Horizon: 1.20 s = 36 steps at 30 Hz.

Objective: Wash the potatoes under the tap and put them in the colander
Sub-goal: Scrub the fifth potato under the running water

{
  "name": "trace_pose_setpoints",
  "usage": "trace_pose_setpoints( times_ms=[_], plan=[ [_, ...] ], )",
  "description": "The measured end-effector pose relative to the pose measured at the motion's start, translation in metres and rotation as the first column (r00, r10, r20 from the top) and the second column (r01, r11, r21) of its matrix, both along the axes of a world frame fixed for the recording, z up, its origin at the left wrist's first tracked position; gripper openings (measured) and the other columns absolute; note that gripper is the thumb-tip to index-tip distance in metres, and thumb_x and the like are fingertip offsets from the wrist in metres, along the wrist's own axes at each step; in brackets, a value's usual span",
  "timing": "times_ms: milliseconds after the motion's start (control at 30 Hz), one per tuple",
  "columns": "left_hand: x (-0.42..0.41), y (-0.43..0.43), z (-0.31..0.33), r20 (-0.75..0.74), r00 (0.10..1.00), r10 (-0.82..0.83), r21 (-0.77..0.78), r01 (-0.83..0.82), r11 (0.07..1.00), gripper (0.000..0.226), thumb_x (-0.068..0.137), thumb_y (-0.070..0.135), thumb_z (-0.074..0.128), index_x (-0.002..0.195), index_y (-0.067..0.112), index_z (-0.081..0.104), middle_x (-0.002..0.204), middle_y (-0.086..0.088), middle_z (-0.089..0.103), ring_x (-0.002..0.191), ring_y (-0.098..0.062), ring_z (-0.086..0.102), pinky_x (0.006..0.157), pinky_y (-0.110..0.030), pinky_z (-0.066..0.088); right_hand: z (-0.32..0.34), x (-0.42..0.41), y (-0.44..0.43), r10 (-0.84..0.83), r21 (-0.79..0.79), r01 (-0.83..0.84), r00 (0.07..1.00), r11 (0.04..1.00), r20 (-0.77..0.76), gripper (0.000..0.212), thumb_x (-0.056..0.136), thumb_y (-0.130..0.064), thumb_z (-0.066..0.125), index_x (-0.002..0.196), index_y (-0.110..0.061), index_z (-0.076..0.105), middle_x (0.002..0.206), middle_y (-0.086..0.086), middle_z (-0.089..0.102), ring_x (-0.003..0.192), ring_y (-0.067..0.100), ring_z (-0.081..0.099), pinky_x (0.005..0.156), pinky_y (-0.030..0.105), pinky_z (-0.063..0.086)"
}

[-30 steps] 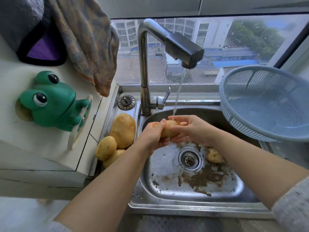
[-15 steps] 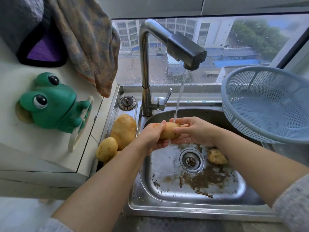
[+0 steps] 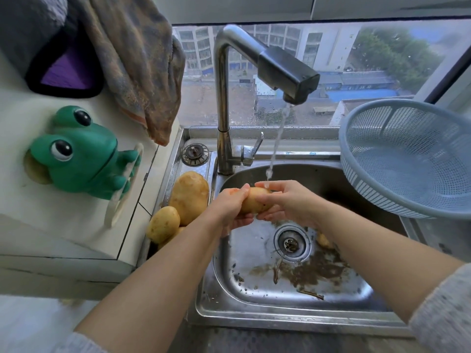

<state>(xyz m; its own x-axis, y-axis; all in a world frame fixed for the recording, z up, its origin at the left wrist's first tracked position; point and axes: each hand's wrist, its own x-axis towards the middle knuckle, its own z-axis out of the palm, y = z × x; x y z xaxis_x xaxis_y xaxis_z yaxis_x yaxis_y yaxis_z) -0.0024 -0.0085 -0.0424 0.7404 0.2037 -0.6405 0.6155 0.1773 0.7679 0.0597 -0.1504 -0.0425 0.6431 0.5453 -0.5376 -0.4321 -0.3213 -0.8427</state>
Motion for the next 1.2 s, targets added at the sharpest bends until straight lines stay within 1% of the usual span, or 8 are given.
trace_pose_setpoints(
  times_ms=[67,200,433,800,867,967,1067,1200],
  plan=[
    [0.0,0.002,0.001,-0.002,1.0,0.0,-0.001,0.0,1.0,0.033,0.102,0.038,0.044,0.121,0.013,0.049,0.096,-0.014,0.055,0.066,-0.016,0.056,0.06,-0.024,0.055,0.005,0.003,-0.004,0.024,0.074,-0.017,0.995,0.997,-0.097,0.052,0.091,-0.001,0.061,0.14,-0.01,0.046,0.11,0.028,0.064,0.079,0.03,0.07,0.071,0.029,0.061],
    [0.001,-0.003,0.003,0.032,0.999,-0.02,0.055,0.018,0.998,0.029,0.102,0.038,0.043,0.116,0.013,0.048,0.094,-0.012,0.055,0.067,-0.015,0.055,0.058,-0.023,0.055,0.001,0.001,-0.002,-0.029,0.023,0.03,0.999,0.999,-0.02,0.057,0.087,-0.003,0.067,0.14,-0.009,0.047,0.109,0.026,0.064,0.078,0.032,0.071,0.069,0.031,0.061],
    [0.004,-0.004,0.004,0.039,0.999,-0.012,0.04,0.01,0.999,0.027,0.102,0.038,0.043,0.114,0.014,0.048,0.091,-0.011,0.055,0.064,-0.015,0.055,0.059,-0.023,0.056,0.003,0.003,-0.005,-0.038,0.039,0.039,0.999,0.998,-0.023,0.053,0.087,0.005,0.059,0.137,-0.012,0.051,0.107,0.027,0.065,0.071,0.028,0.072,0.065,0.027,0.059],
    [0.011,-0.003,0.003,0.029,0.999,-0.022,0.029,0.021,0.999,0.038,0.101,0.04,0.044,0.125,0.01,0.048,0.098,-0.013,0.056,0.066,-0.016,0.057,0.057,-0.025,0.054,0.009,0.006,-0.006,-0.014,0.032,0.014,1.0,0.999,0.02,0.054,0.087,0.007,0.059,0.136,-0.013,0.051,0.107,0.024,0.066,0.073,0.027,0.072,0.064,0.026,0.059],
    [0.01,-0.004,0.002,0.015,1.0,-0.008,0.011,0.008,1.0,0.038,0.102,0.04,0.041,0.125,0.011,0.048,0.099,-0.014,0.056,0.068,-0.017,0.058,0.057,-0.025,0.054,0.007,0.005,-0.006,0.055,-0.01,-0.055,0.993,0.998,0.106,0.057,0.085,0.001,0.067,0.137,-0.015,0.049,0.11,0.021,0.064,0.077,0.027,0.071,0.068,0.029,0.061],
    [0.01,-0.014,-0.002,0.035,0.999,-0.012,0.056,0.011,0.998,0.036,0.105,0.037,0.033,0.128,0.013,0.047,0.111,-0.014,0.056,0.083,-0.021,0.062,0.057,-0.027,0.054,-0.001,-0.002,-0.003,0.26,-0.308,-0.127,0.859,0.943,0.442,0.059,0.075,-0.027,0.081,0.126,-0.026,0.051,0.103,0.006,0.065,0.078,0.023,0.07,0.069,0.035,0.061],
    [0.006,-0.018,-0.003,0.072,0.997,-0.039,0.034,0.037,0.999,0.033,0.106,0.032,0.032,0.129,0.015,0.047,0.118,-0.016,0.053,0.088,-0.024,0.062,0.055,-0.025,0.054,-0.004,-0.007,-0.01,0.238,-0.294,-0.099,0.842,0.951,0.485,0.057,0.073,-0.033,0.082,0.121,-0.031,0.051,0.099,-0.001,0.063,0.076,0.014,0.066,0.065,0.028,0.06],
    [-0.008,-0.006,-0.002,0.132,0.982,-0.134,-0.264,0.165,0.95,0.03,0.106,0.025,0.035,0.134,0.024,0.043,0.131,-0.016,0.051,0.092,-0.028,0.069,0.073,-0.032,0.06,-0.006,-0.009,-0.027,0.199,-0.246,-0.089,0.861,0.965,0.469,0.057,0.077,-0.029,0.08,0.124,-0.033,0.047,0.111,-0.001,0.059,0.088,0.014,0.064,0.071,0.023,0.058]
  ],
)
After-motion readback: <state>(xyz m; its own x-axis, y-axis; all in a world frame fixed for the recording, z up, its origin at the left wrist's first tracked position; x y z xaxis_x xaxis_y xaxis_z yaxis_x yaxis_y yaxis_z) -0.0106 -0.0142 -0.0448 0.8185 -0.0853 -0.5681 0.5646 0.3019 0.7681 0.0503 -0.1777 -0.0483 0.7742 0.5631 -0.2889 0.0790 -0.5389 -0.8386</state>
